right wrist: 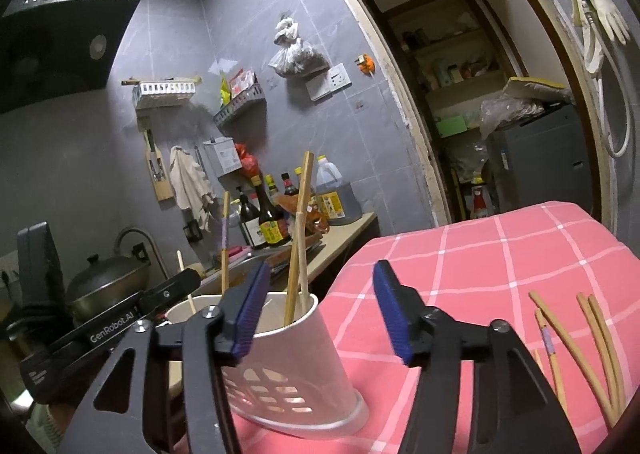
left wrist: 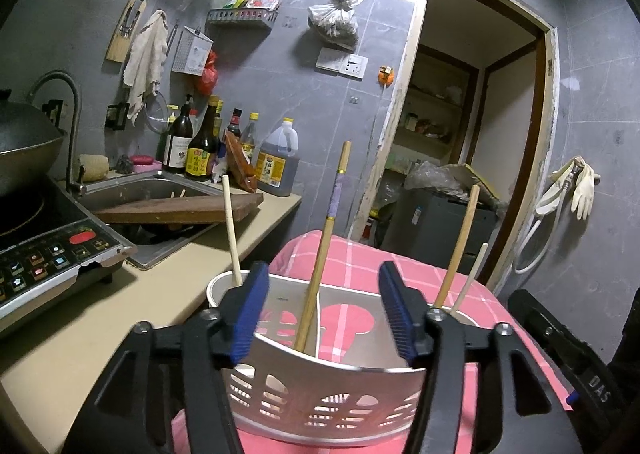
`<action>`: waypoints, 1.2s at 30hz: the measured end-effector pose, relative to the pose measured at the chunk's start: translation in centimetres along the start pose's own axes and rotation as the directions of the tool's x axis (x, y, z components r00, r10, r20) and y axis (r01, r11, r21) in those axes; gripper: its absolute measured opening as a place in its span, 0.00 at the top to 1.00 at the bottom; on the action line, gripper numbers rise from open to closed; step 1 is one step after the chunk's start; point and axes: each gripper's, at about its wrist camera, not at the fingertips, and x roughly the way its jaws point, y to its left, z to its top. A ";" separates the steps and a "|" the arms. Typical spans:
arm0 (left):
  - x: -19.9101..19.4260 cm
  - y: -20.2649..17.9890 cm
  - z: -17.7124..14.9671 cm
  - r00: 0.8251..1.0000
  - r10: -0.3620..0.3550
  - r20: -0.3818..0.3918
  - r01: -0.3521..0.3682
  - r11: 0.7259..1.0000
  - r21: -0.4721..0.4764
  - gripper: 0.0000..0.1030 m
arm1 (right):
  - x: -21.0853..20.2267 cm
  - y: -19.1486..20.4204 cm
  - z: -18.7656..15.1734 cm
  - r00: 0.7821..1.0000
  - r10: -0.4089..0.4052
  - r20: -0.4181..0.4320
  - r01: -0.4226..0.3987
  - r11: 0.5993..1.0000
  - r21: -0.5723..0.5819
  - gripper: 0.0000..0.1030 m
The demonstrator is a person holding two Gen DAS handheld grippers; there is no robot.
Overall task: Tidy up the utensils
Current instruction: 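Open both tools to release the chopsticks into the holder, then move both open tools back toward the remaining chopsticks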
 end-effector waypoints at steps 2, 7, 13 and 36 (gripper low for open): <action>-0.2 -0.3 0.1 1.000 -0.002 -0.001 0.002 1.000 0.006 0.45 | -0.7 0.0 0.2 1.000 -0.012 0.009 0.012 1.000 -0.007 0.44; -1.0 -1.6 0.2 1.000 -0.016 0.011 0.016 0.999 0.029 0.29 | -3.1 -0.8 1.0 0.998 -0.057 0.039 0.057 0.998 -0.014 0.28; -2.2 -4.0 0.2 0.997 -0.076 0.014 0.075 0.995 0.058 0.17 | -6.5 -2.2 1.7 0.990 -0.131 0.059 0.134 0.990 -0.050 0.14; 0.7 -17.4 -6.1 0.933 -0.244 -0.263 0.291 0.944 0.157 0.04 | -15.2 -10.8 3.8 0.908 -0.419 0.019 0.416 0.894 -0.168 0.00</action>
